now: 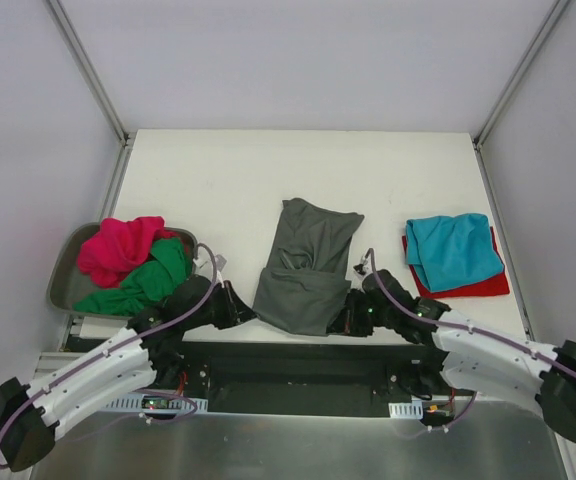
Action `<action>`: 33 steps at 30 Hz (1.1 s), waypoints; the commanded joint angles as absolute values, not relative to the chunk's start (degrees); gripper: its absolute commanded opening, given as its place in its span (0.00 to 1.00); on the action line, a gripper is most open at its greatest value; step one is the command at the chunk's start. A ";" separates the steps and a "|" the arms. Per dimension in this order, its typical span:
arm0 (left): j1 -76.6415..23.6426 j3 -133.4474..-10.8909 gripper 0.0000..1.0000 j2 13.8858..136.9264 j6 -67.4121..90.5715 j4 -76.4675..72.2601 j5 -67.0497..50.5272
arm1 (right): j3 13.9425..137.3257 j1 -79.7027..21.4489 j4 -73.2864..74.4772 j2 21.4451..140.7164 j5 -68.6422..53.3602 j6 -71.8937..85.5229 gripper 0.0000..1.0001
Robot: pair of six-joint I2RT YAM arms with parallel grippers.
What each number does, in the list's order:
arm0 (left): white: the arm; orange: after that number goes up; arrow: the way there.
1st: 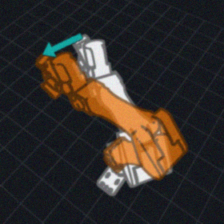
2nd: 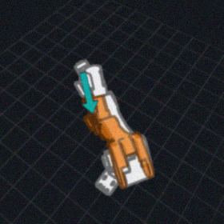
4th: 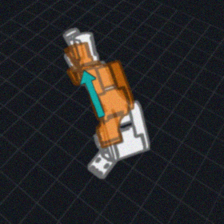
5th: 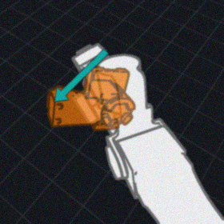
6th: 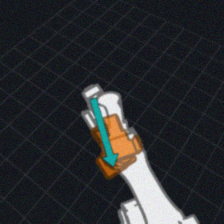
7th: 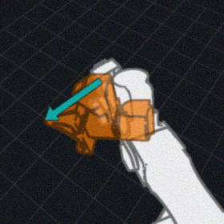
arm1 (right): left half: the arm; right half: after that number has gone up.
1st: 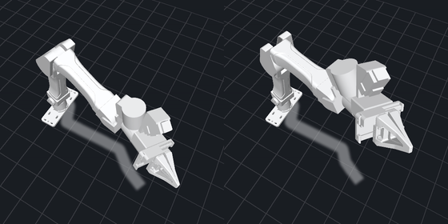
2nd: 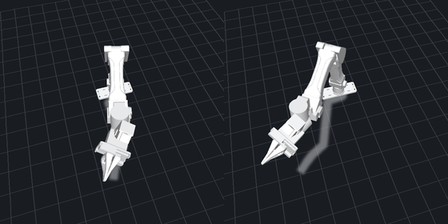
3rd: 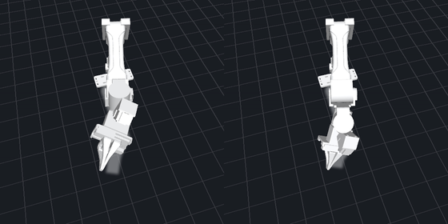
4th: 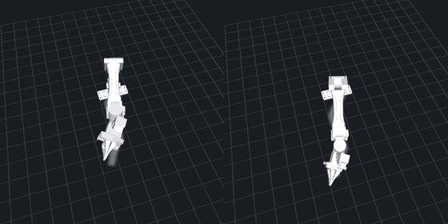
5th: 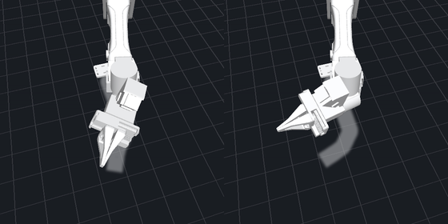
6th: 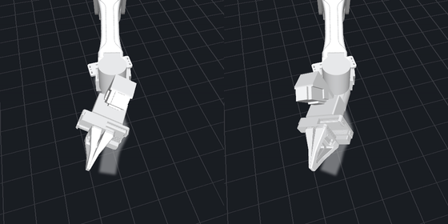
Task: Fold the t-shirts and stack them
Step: Grab one side of the 2/3 rectangular tshirt with both arms, then fold the long partially folded tshirt into a neat square
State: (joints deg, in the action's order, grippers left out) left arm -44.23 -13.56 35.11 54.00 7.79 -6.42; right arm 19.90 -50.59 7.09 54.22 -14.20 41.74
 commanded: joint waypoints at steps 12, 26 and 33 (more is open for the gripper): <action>-45.09 -32.50 0.00 37.68 47.12 11.78 4.38 | 32.95 -40.45 23.73 42.09 -18.53 38.68 0.01; -39.39 -52.64 0.00 63.70 39.73 7.74 14.86 | 45.52 -20.49 21.62 54.66 -22.93 25.67 0.01; -33.93 -59.41 0.00 74.08 37.88 4.39 9.49 | 47.02 -13.98 13.45 62.39 -28.82 27.60 0.01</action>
